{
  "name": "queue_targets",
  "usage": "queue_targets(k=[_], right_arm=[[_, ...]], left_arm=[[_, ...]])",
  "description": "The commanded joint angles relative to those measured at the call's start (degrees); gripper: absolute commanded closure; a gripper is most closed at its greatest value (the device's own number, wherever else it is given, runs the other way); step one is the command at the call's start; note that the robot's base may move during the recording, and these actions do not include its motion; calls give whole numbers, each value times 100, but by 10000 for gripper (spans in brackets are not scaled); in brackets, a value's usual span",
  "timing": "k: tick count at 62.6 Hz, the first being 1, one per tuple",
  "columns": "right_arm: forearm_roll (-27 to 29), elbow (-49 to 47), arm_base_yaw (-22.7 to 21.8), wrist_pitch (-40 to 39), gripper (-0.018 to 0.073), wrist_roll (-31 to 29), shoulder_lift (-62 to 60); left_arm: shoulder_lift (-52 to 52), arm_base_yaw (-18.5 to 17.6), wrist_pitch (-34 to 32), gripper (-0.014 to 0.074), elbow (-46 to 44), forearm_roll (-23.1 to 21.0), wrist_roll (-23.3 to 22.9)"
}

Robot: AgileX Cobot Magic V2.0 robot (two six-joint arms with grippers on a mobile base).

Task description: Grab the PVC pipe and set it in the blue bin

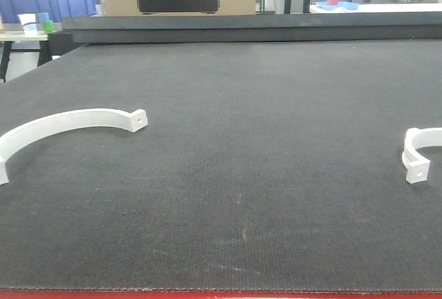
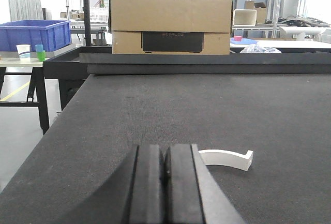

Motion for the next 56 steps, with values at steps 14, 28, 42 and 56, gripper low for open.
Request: queue_targets(k=[14,28,42,56], right_arm=[[-710,-5,-37,-435,727,-23,-19],[-741,-5,-37,-2361,727,-23,-19],[-192,-167,-37,-3130,727,-23,-19],[-108,-1162,-37,-1911,727,-23,-19]], left_arm=[[-16,-27,-111,707,-7,2,-16],[-16,-27,-996,707,-7,-58,-16],[-16,-27,-1349,707,-168,-167,-16],[81,-27,-1011,707,-1164,-176,-16]])
